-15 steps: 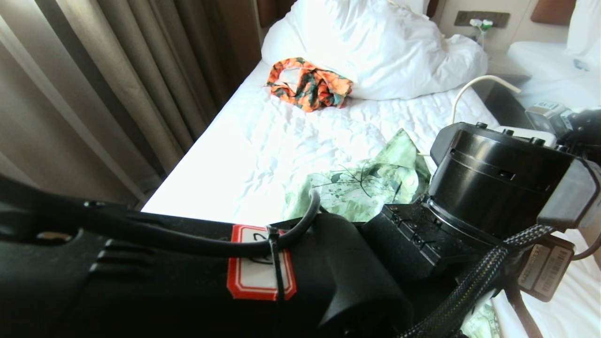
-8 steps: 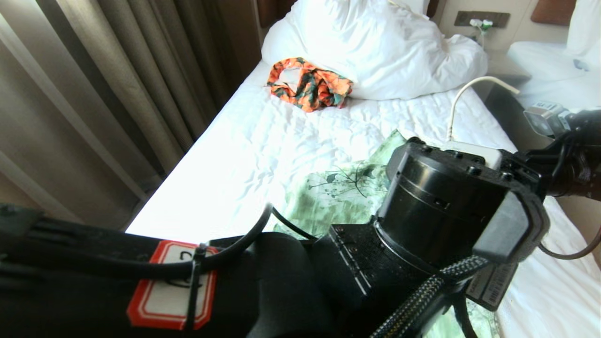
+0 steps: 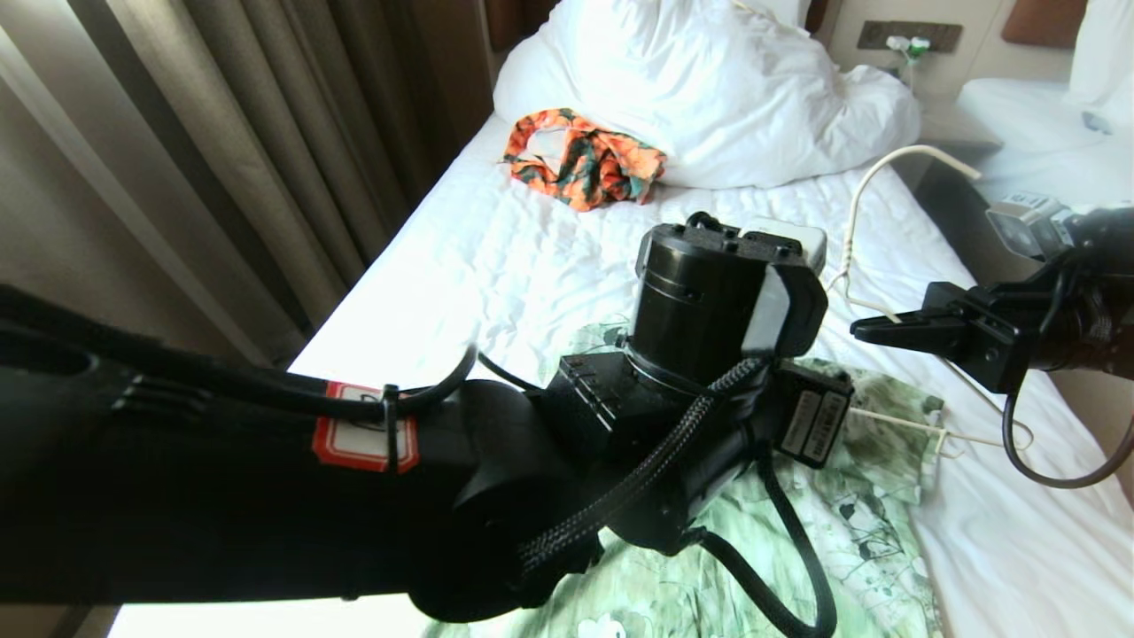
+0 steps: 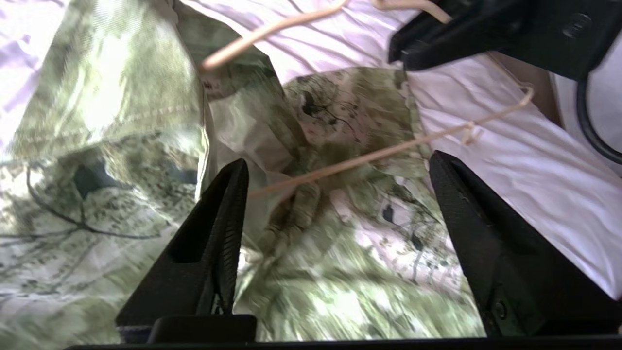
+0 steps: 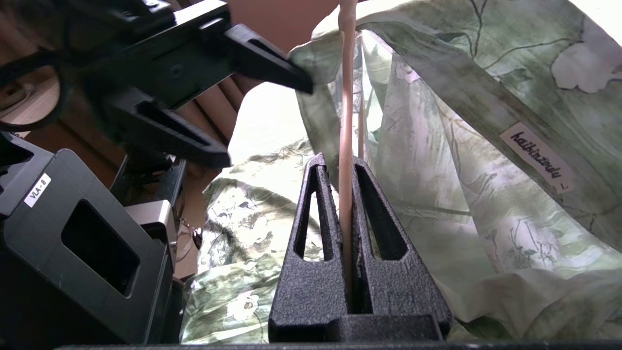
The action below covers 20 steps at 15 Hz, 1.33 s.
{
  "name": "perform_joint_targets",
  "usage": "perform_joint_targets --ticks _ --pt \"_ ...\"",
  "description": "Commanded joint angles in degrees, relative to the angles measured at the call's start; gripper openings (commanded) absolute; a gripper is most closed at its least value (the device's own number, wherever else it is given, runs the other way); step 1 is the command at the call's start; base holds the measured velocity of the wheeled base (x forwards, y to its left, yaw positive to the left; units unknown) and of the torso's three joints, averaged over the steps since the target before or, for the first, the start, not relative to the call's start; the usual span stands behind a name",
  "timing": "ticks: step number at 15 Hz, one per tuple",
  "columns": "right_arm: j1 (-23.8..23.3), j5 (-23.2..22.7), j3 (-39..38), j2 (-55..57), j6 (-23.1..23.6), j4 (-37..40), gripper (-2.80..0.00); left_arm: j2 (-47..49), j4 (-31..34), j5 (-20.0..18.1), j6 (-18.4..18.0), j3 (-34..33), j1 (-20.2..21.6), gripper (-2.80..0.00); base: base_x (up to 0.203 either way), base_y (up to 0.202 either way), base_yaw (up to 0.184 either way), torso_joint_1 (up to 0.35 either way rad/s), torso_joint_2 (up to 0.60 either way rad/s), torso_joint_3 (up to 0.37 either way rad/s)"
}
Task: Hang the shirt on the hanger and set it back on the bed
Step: Hook the other side of the shirt onto the hanger
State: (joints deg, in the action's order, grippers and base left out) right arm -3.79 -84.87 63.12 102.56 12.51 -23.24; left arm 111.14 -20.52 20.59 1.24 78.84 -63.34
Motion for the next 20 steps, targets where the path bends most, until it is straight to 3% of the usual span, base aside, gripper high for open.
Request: perform_joint_targets --ticks 1,5,11,20 --pt "0.0 -0.5 0.1 0.4 0.1 -0.1 -2.8 1.0 -0.5 0.1 -0.3 0.0 1.0 0.0 0.0 0.0 0.0 0.0 0.0 0.0" --pt "-0.1 -0.5 0.1 0.8 0.9 -0.1 -2.8 0.9 -0.5 0.2 -0.1 -1.0 0.8 0.0 0.0 0.0 0.0 0.0 0.0 0.0" --pt "-0.1 -0.5 0.2 0.8 0.9 -0.1 -2.8 -4.2 -0.6 2.8 0.6 -8.4 -4.7 0.0 0.0 0.0 0.0 0.0 0.0 0.0" --pt "-0.1 -0.6 0.2 0.4 0.9 -0.1 -2.8 -2.4 -4.7 2.8 -1.9 -7.9 3.8 0.0 0.0 0.0 0.0 0.0 0.0 0.0"
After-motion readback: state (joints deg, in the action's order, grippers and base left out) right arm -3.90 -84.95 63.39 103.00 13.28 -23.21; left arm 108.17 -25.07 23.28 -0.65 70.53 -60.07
